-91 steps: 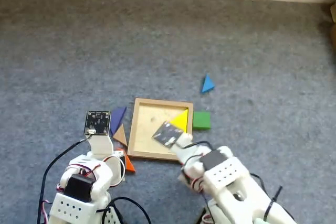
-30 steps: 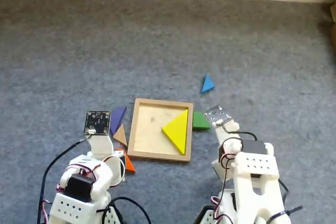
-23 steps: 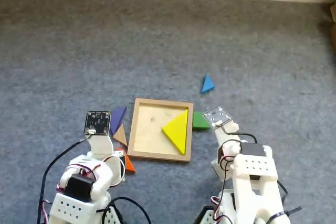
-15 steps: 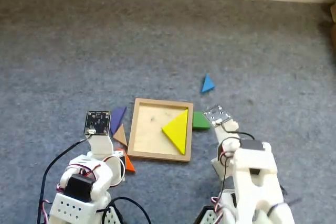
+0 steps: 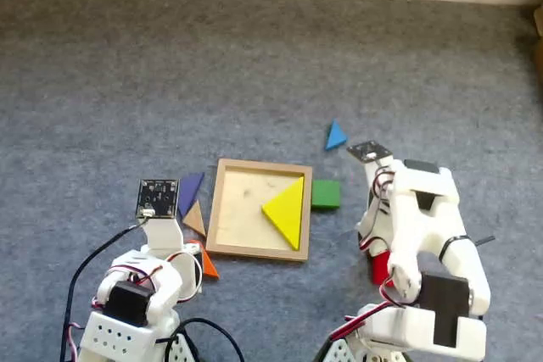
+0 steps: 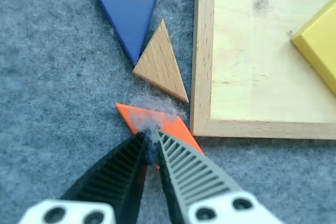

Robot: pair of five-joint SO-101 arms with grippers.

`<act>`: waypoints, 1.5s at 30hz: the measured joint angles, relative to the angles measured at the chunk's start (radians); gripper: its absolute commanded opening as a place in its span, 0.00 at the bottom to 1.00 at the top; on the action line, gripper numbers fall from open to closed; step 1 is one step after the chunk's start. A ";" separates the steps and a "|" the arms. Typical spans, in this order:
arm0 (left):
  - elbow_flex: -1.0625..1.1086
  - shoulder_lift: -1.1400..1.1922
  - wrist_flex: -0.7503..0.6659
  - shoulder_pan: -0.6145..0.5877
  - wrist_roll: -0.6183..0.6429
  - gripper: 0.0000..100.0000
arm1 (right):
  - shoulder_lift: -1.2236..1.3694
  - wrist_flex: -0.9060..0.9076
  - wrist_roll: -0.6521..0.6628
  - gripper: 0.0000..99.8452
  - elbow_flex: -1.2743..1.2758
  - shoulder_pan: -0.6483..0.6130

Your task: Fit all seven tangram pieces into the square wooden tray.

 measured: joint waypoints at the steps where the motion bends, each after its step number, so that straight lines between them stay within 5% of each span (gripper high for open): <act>1: 0.000 0.000 0.000 0.000 0.000 0.01 | -0.006 0.008 0.000 0.15 -0.003 0.000; 10: 0.000 0.000 0.000 0.000 0.000 0.01 | -0.201 0.118 0.000 0.15 0.002 -0.006; 15: 0.000 0.000 0.000 0.000 0.000 0.01 | -0.405 0.164 0.000 0.29 0.037 -0.006; 20: 0.000 0.000 0.000 0.000 0.000 0.01 | -0.512 0.193 0.020 0.27 0.178 -0.008; 32: 0.000 0.000 0.000 0.000 0.000 0.01 | -0.247 0.190 0.315 0.27 0.230 0.144; 45: 0.000 0.000 0.000 0.000 0.000 0.01 | -0.038 0.069 0.295 0.27 0.124 0.132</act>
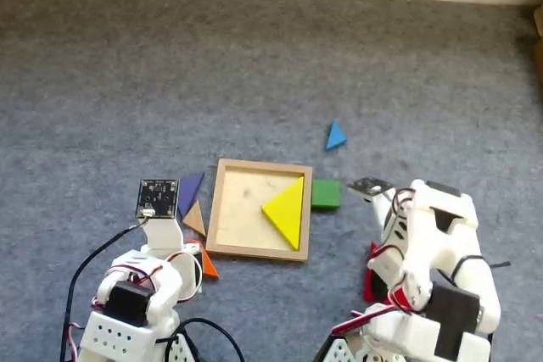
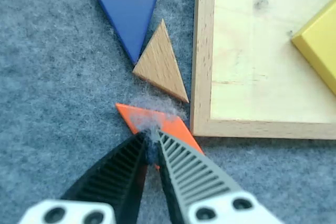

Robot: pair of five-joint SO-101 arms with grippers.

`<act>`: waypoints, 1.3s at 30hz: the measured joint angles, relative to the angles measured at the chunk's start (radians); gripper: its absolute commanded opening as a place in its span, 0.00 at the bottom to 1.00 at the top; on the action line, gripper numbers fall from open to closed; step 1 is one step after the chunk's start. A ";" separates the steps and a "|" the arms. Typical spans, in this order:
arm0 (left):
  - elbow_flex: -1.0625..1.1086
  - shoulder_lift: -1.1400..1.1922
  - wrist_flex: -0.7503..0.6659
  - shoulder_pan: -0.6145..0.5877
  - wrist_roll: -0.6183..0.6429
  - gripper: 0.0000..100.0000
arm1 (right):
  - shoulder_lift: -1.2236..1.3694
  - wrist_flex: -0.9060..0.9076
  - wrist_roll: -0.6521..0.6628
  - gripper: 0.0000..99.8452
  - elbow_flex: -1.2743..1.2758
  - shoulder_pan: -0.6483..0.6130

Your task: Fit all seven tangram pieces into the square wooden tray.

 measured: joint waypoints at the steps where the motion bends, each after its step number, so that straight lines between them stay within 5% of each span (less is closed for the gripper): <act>1: 0.000 0.000 0.000 0.000 0.000 0.01 | 0.002 -0.003 -0.028 0.27 -0.009 -0.012; 18: 0.000 0.000 0.000 0.000 0.000 0.01 | 0.008 -0.210 -0.376 0.27 -0.310 -0.178; 25: 0.000 0.000 0.000 0.000 0.000 0.01 | 0.009 -0.112 -0.408 0.27 -0.336 -0.209; 30: 0.000 0.000 0.000 0.000 0.000 0.01 | -0.032 0.025 -0.563 0.28 -0.387 -0.250; 39: 0.000 0.000 0.000 0.000 0.000 0.01 | -0.075 -0.098 -0.606 0.33 -0.265 -0.292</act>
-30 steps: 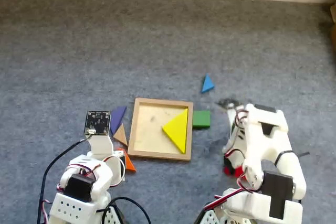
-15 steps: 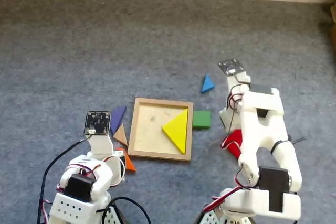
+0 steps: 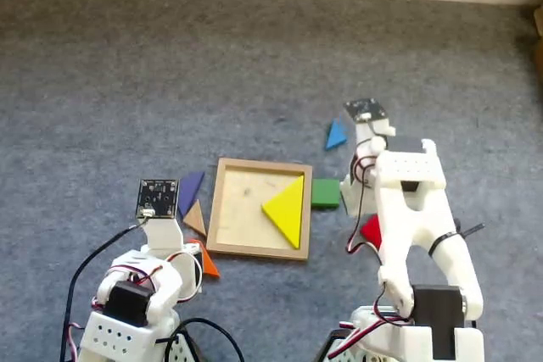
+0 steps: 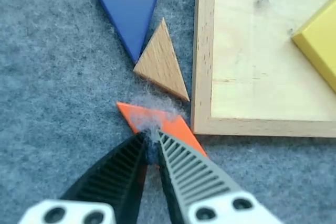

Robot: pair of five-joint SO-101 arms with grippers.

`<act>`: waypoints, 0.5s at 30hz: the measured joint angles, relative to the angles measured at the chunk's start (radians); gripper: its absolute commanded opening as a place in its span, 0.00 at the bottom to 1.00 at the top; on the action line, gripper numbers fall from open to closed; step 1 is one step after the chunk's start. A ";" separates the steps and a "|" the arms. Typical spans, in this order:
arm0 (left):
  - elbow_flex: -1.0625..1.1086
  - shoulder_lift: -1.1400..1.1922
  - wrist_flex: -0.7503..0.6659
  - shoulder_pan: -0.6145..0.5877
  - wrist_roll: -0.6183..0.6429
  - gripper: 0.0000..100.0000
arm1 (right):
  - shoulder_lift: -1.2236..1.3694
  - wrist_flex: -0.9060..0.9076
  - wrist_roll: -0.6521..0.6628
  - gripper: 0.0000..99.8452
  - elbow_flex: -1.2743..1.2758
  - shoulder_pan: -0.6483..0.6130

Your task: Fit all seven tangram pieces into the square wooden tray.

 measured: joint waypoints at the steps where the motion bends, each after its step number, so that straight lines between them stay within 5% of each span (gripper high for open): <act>1: 0.000 0.000 0.000 0.000 0.000 0.01 | 0.000 -0.020 -0.002 0.35 0.025 -0.003; 15: 0.000 0.000 0.000 0.000 0.000 0.01 | 0.000 -0.091 -0.006 0.36 0.109 0.034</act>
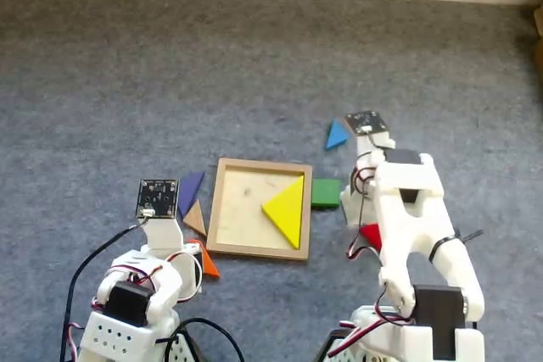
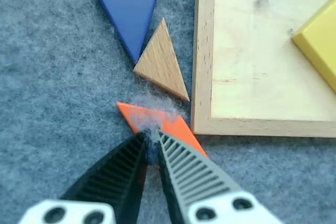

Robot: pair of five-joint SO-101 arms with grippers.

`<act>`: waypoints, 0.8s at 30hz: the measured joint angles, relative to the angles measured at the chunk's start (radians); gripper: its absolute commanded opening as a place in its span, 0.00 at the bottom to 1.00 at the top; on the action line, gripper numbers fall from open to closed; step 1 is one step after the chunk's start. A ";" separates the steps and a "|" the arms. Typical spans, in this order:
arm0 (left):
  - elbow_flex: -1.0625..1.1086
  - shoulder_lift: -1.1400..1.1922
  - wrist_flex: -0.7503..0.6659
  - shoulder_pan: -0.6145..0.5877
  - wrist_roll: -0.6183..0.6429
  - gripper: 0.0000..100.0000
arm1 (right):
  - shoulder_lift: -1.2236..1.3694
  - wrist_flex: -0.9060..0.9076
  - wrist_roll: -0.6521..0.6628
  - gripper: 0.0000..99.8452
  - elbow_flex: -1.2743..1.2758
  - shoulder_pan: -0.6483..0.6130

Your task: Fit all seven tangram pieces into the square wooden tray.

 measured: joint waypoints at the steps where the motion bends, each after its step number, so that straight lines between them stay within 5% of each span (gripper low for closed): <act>1: 0.000 0.000 0.000 0.000 0.000 0.01 | 0.000 -0.021 0.000 0.36 0.026 0.003; 24: 0.000 0.000 0.000 0.000 0.000 0.01 | -0.012 -0.149 -0.092 0.29 0.137 0.005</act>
